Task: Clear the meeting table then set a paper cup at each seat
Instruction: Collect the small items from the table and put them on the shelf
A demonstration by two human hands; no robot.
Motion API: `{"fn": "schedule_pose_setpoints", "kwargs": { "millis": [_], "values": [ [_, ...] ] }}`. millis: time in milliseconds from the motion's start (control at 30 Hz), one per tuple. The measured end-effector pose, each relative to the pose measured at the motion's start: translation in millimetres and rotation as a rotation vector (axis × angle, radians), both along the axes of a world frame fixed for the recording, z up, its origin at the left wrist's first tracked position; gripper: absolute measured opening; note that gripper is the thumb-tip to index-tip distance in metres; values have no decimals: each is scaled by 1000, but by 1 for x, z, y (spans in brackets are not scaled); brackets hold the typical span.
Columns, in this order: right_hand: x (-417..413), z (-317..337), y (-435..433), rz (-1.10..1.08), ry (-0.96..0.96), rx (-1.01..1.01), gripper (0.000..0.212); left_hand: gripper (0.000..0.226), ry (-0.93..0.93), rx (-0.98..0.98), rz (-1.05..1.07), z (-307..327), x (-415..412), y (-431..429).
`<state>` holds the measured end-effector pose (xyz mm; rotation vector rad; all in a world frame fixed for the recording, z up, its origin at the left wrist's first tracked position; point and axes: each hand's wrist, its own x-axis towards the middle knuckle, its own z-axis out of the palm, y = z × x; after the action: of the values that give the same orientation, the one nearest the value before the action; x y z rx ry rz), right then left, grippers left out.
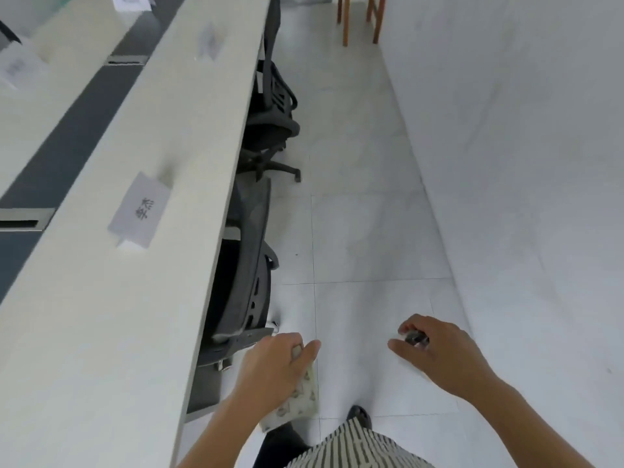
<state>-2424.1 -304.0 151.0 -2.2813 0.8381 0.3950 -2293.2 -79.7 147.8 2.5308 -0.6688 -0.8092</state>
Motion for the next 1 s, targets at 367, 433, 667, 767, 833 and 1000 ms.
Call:
{"fn": "schedule_pose_setpoints", "kwargs": {
  "millis": [367, 433, 667, 767, 833, 1000],
  "values": [
    [82, -28, -123, -68, 26, 62, 31, 51, -16, 66, -105, -22, 116, -133],
    [114, -28, -157, -78, 50, 47, 32, 51, -12, 55, -110, -27, 154, -170],
    [232, 18, -280, -198, -67, 16, 29, 49, -20, 5, -219, -5, 287, -310],
    [269, 24, -327, -267, -113, 30, 26, 50, -1, -21, -232, -3, 336, -367],
    [292, 19, -359, -268, -84, 47, 24, 50, 40, -35, -224, -9, 365, -404],
    [361, -9, -472, -195, 11, 18, 25, 49, 4, 47, -224, -20, 439, -506]
  ]
}}
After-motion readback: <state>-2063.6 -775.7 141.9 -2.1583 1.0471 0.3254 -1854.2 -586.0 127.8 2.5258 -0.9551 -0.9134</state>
